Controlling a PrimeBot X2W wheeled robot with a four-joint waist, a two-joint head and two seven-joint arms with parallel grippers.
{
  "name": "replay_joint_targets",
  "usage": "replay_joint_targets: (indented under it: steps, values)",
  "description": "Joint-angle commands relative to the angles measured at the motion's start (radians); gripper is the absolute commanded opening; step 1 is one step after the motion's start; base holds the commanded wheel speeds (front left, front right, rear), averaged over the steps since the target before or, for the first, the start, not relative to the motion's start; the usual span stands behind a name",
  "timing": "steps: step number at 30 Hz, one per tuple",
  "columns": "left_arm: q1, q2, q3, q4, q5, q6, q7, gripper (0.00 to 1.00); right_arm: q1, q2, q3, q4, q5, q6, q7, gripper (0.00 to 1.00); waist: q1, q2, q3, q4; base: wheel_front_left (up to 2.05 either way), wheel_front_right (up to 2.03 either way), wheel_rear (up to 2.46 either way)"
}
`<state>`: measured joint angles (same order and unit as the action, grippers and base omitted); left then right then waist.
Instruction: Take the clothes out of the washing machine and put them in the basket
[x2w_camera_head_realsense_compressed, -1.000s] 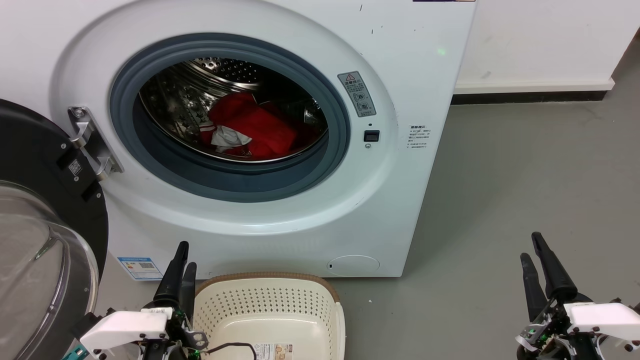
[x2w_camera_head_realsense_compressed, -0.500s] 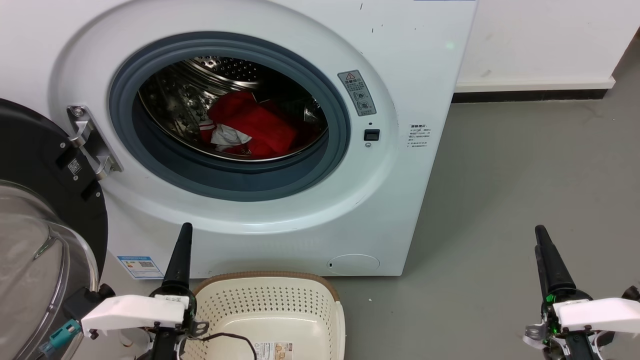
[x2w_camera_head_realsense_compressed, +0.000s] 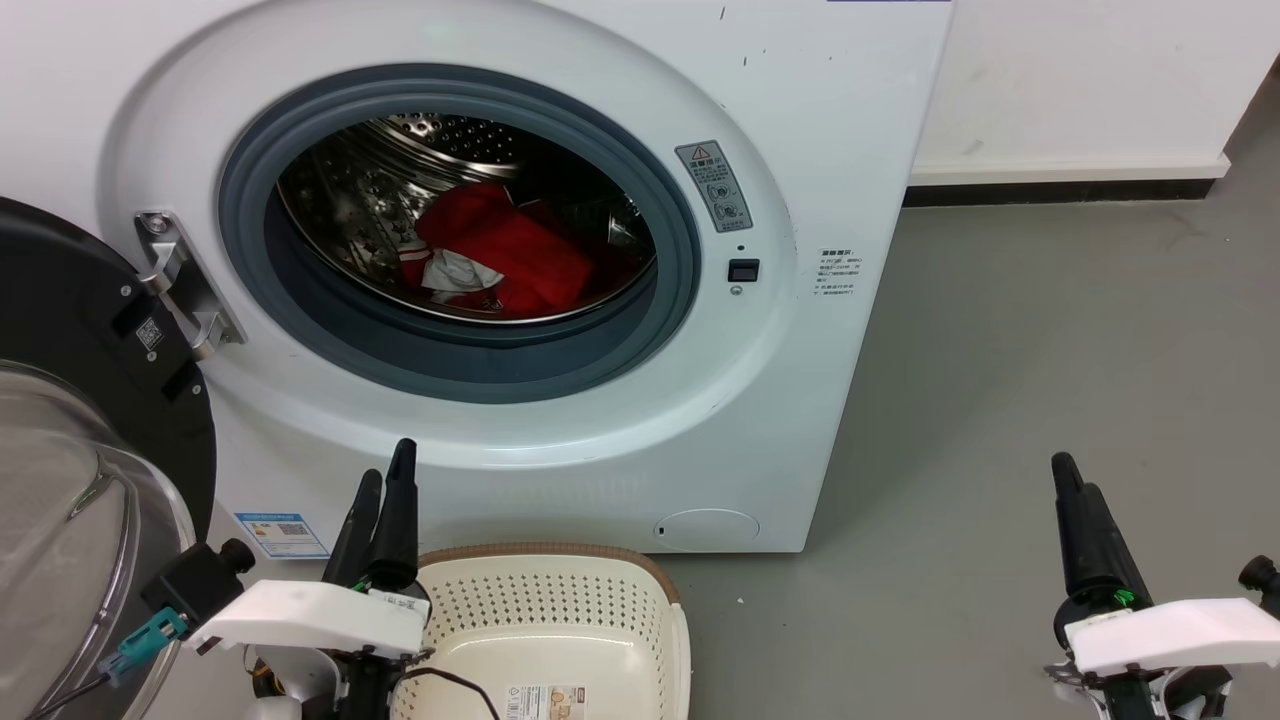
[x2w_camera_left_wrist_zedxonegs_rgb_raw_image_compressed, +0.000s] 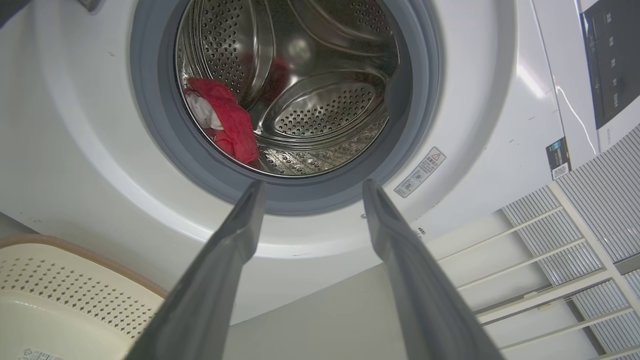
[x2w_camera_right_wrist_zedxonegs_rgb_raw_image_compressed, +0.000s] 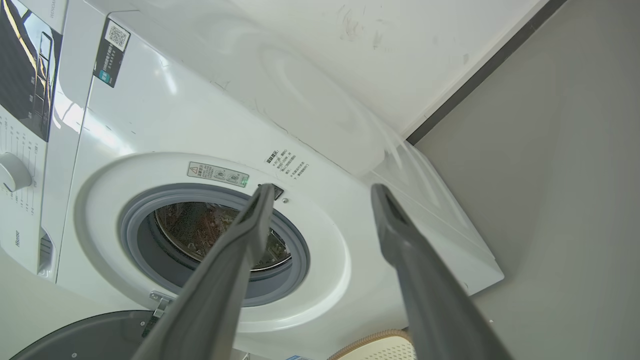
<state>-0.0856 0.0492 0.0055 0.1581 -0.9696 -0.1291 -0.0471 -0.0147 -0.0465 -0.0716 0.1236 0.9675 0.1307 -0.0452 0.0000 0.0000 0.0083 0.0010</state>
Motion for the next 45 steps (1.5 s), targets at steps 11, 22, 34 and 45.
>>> replay_joint_targets:
  steps: [11,22,34,45]
  values:
    - [-0.012,0.012,-0.023,-0.036,0.231,0.014,-0.045,1.00,0.007,-0.005,0.014,-0.032,-0.279,0.000,-0.038,1.00,0.0000,0.0000,-0.001,0.003,0.00,0.00,0.00]
    - [-0.012,0.031,-0.048,-0.041,0.379,0.029,-0.078,1.00,0.025,-0.005,0.020,-0.063,-0.439,0.000,-0.048,1.00,0.0000,0.0000,-0.002,0.004,0.00,0.00,0.00]
    - [-0.012,0.043,-0.065,-0.019,0.530,0.047,-0.116,1.00,0.042,-0.005,0.020,-0.096,-0.605,0.000,-0.062,1.00,0.0000,0.0000,0.000,0.000,0.00,0.00,0.00]
    - [-0.011,0.046,-0.078,-0.006,0.626,0.063,-0.140,1.00,0.056,-0.005,0.016,-0.110,-0.714,0.000,-0.052,1.00,0.0000,0.0000,0.000,0.000,0.00,0.00,0.00]
